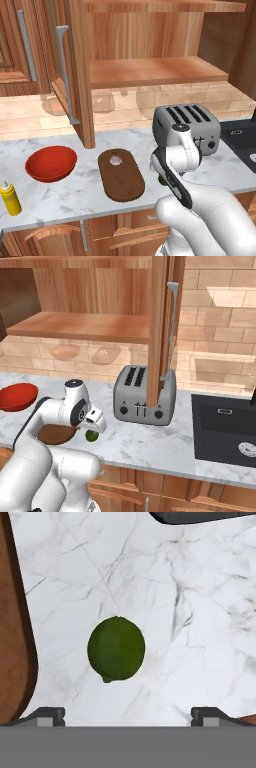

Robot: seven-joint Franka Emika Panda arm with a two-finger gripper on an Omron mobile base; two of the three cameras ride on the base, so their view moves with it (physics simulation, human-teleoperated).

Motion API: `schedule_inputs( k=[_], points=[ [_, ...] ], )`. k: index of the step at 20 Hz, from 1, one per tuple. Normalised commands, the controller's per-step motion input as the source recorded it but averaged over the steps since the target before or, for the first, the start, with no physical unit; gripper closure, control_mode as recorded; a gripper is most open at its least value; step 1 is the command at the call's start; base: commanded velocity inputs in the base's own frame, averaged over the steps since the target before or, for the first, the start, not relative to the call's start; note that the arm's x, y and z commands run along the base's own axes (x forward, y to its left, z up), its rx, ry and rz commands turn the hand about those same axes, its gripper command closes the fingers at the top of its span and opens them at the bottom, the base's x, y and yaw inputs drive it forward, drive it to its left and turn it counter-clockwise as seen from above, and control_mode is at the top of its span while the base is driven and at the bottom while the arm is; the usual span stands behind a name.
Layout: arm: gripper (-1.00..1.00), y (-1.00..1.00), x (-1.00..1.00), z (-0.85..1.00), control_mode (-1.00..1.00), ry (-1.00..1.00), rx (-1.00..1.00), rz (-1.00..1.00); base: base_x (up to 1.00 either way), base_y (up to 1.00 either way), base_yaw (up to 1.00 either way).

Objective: Open the cabinet. Place the bowl and condiment on the counter. Then place the lime and garlic on the cutting board.

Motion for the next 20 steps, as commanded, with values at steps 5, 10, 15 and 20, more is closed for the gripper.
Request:
schedule_inputs(
  k=[5, 10, 15, 20],
  points=[
    [-1.00, 0.00, 0.01, -0.37, -1.00, 0.00, 0.00, 0.02, 0.00, 0.00, 0.00],
    [-1.00, 0.00, 0.03, -0.42, -1.00, 0.00, 0.00, 0.04, 0.00, 0.00, 0.00],
    [-1.00, 0.00, 0.03, -0.45, -1.00, 0.00, 0.00, 0.03, 0.00, 0.00, 0.00],
    [-1.00, 0.00, 0.05, -0.49, -1.00, 0.00, 0.00, 0.03, 0.00, 0.00, 0.00]
  ],
)
